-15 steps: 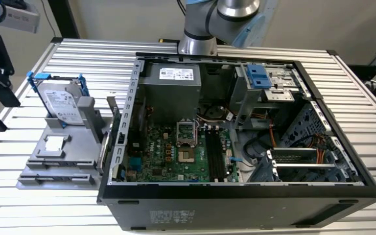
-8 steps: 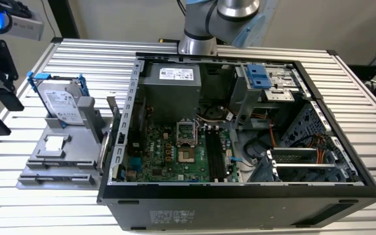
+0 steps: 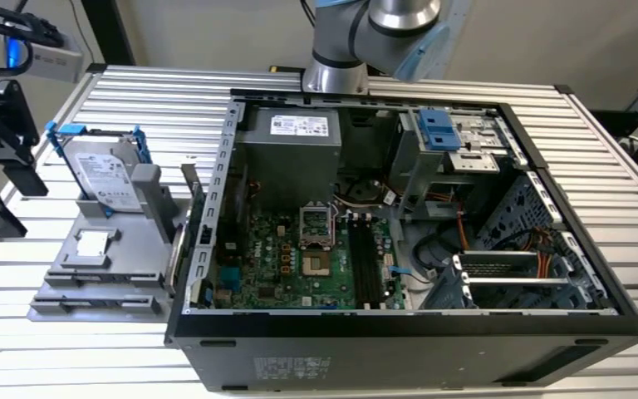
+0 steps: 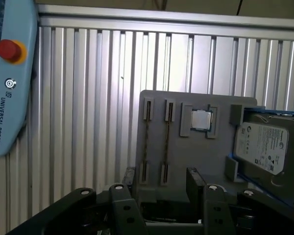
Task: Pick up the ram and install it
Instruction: 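Pick up the ram and move it above insertion slot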
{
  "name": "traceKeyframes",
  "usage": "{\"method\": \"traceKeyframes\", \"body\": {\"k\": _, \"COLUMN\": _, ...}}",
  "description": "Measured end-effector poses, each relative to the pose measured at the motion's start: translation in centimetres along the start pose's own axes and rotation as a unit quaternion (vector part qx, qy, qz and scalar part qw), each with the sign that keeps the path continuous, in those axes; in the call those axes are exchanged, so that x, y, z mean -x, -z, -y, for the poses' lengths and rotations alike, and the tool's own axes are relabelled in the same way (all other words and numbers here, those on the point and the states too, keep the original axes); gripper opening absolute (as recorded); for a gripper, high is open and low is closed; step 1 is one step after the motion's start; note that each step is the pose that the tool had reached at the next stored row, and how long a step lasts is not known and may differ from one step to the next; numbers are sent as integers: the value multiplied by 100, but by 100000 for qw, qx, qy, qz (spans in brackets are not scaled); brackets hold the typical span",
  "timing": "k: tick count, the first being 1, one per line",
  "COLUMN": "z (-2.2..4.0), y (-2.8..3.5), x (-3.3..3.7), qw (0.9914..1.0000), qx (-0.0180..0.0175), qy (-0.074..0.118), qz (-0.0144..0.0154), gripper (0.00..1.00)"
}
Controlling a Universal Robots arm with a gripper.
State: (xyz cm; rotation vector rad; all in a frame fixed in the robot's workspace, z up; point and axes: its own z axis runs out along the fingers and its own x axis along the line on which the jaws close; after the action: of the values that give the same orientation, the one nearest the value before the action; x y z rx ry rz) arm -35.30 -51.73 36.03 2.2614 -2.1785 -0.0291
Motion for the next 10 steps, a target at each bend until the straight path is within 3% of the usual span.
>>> {"method": "traceKeyframes", "body": {"k": 10, "z": 10, "y": -100, "x": 3, "qw": 99993, "qx": -16, "qy": -1143, "qz": 19, "gripper": 100}}
